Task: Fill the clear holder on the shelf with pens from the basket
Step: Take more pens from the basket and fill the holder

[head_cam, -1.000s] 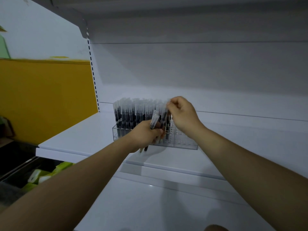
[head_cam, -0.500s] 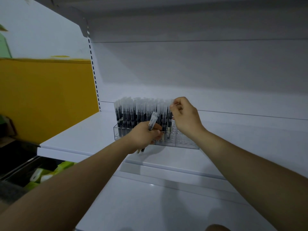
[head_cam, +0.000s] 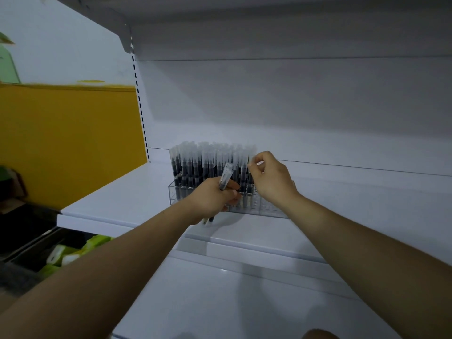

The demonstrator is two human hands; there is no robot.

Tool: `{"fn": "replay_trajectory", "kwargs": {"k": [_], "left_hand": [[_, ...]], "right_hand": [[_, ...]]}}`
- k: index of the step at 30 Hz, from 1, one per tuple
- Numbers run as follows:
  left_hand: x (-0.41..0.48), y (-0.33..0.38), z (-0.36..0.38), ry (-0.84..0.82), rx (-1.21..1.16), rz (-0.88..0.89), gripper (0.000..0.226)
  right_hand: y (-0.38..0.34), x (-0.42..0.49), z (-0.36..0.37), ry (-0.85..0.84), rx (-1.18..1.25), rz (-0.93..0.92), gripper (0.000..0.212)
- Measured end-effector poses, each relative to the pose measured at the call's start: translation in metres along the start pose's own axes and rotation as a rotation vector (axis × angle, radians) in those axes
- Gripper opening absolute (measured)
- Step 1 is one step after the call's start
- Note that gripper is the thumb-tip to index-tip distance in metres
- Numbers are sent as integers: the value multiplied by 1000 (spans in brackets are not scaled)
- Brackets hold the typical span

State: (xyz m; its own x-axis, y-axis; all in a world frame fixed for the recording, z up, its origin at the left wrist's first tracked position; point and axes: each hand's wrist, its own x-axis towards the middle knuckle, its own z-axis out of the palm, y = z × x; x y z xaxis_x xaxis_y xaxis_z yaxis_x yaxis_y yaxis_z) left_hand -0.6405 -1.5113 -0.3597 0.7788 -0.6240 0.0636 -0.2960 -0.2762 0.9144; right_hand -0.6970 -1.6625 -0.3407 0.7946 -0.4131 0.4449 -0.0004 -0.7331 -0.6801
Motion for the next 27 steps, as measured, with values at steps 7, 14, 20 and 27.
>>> {"fn": "replay_trajectory", "kwargs": {"k": [7,14,20,27], "left_hand": [[-4,12,5,-10,47,37,15],[-7,22,12,-27,65,68,19],[-8,20,14,-30,138,64,19],[-8,13,10,0,156,28,23]], "right_hand": [[-15,-9,-8,67,95,-191,25],[-25,-17,-17,-169,234,-165,21],[-18,-11,-18,21,386,-100,17],[-11,10,-38,249,501,-33,17]]}}
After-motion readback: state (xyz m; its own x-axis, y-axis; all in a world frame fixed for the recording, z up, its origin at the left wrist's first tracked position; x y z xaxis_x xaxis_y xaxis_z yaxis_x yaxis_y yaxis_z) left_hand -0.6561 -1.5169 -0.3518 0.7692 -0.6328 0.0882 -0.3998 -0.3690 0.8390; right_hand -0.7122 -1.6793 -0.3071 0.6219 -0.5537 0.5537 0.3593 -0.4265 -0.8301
